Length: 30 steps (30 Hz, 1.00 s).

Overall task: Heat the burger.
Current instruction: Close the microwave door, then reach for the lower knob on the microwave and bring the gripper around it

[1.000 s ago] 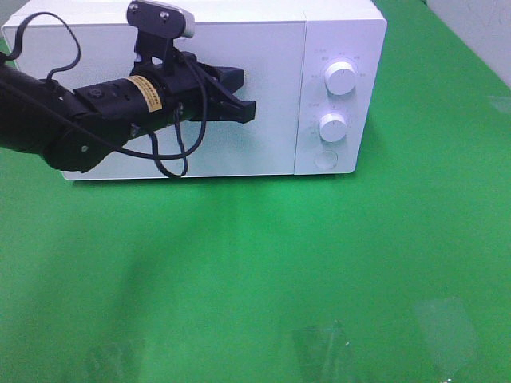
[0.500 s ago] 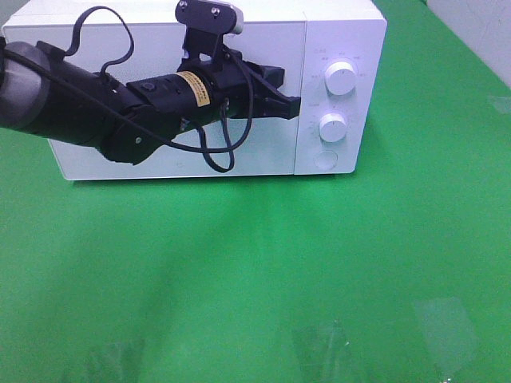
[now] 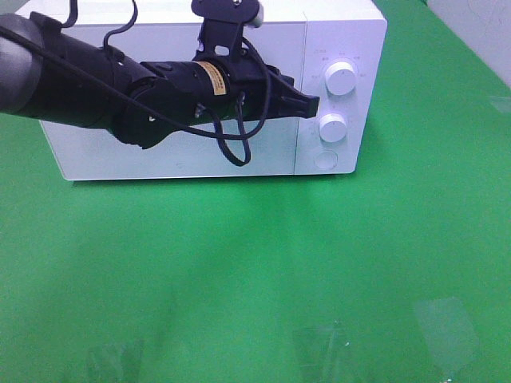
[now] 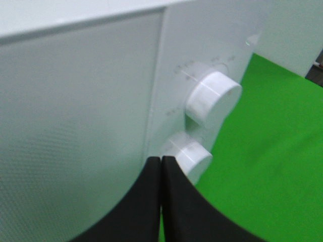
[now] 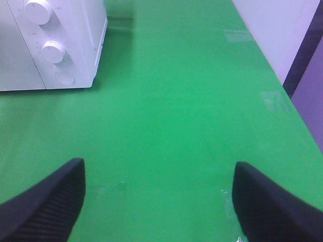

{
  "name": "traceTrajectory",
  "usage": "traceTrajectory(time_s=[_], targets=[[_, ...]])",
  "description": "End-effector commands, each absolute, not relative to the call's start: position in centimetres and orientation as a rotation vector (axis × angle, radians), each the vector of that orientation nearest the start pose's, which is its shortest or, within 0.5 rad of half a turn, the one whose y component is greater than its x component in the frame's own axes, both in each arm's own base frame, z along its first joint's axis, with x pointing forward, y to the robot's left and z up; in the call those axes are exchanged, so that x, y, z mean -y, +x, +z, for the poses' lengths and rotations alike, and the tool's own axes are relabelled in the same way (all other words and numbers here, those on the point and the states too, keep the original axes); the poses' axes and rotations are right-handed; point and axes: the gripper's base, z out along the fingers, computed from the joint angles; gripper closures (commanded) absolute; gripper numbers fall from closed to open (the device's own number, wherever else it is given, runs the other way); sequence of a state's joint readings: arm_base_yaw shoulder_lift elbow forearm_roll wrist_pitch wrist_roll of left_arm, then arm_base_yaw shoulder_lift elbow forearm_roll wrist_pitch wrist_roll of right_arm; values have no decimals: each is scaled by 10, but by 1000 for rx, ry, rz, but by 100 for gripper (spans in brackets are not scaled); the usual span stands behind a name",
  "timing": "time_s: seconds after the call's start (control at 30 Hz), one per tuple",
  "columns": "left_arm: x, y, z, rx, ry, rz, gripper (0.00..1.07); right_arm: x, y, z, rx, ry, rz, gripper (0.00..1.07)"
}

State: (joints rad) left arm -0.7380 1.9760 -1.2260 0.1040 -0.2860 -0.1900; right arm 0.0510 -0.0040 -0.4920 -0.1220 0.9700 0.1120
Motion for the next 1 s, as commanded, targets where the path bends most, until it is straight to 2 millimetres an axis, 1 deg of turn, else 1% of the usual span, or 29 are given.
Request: traceTrajectory(time_s=[0.03, 0.07, 0.1, 0.13, 0.17, 0.2, 0.23, 0.27, 0.3, 0.33, 0.37, 0.4, 0.47, 0.5, 0.53, 0.57, 0.6, 0.63, 0.7, 0.73, 0.77, 0.8, 0.83, 0.87, 0.9, 0.93, 0.97, 1.0], targets=[[305, 315, 208, -1922, 683, -568, 99, 9, -5, 283, -1919, 60, -37, 31], [306, 311, 210, -1938, 701, -562, 93, 9, -5, 283, -1919, 60, -37, 31], [306, 311, 210, -1938, 701, -562, 93, 9, -5, 283, -1919, 60, -37, 31], [308, 304, 210, -1978, 734, -544, 80, 9, -5, 283, -1919, 60, -37, 31], [309, 297, 210, -2028, 766, -524, 56, 9, -5, 283, -1919, 60, -37, 31], [309, 297, 210, -2028, 766, -524, 56, 9, -5, 283, -1919, 60, -37, 31], [309, 291, 210, -2074, 785, -510, 36, 9, -5, 283, -1919, 60, -37, 31], [309, 291, 210, -2074, 785, -510, 36, 9, -5, 283, -1919, 60, -37, 31], [310, 283, 210, -2136, 803, -496, 19, 9, -5, 283, -1919, 60, -37, 31], [310, 283, 210, -2136, 803, -496, 19, 9, -5, 283, -1919, 60, -37, 31], [309, 275, 211, -2189, 822, -482, 12, 9, -5, 283, -1919, 60, -37, 31], [309, 275, 211, -2189, 822, -482, 12, 9, -5, 283, -1919, 60, -37, 31], [308, 263, 215, -2265, 845, -465, 11, 9, -5, 283, -1919, 60, -37, 31], [308, 263, 215, -2265, 845, -465, 11, 9, -5, 283, -1919, 60, -37, 31], [305, 256, 218, -2323, 857, -451, 11, 9, -5, 283, -1919, 60, -37, 31], [305, 256, 218, -2323, 857, -451, 11, 9, -5, 283, -1919, 60, -37, 31], [300, 251, 222, -2377, 851, -444, 11, 9, -5, 283, -1919, 60, -37, 31], [300, 251, 222, -2377, 851, -444, 11, 9, -5, 283, -1919, 60, -37, 31], [293, 244, 228, -2454, 860, -419, 11, 9, -5, 283, -1919, 60, -37, 31], [293, 244, 228, -2454, 860, -419, 11, 9, -5, 283, -1919, 60, -37, 31], [286, 238, 232, -2507, 882, -384, 11, 9, -5, 283, -1919, 60, -37, 31], [286, 238, 232, -2507, 882, -384, 11, 9, -5, 283, -1919, 60, -37, 31], [279, 232, 237, -2561, 907, -342, 11, 9, -5, 283, -1919, 60, -37, 31], [279, 232, 237, -2561, 907, -342, 11, 9, -5, 283, -1919, 60, -37, 31], [272, 227, 241, -2603, 929, -306, 12, 9, -5, 283, -1919, 60, -37, 31], [272, 227, 241, -2603, 929, -306, 12, 9, -5, 283, -1919, 60, -37, 31], [266, 224, 245, -2634, 946, -264, 12, 9, -5, 283, -1919, 60, -37, 31], [264, 222, 246, -2647, 946, -256, 13, 9, -5, 283, -1919, 60, -37, 31]])
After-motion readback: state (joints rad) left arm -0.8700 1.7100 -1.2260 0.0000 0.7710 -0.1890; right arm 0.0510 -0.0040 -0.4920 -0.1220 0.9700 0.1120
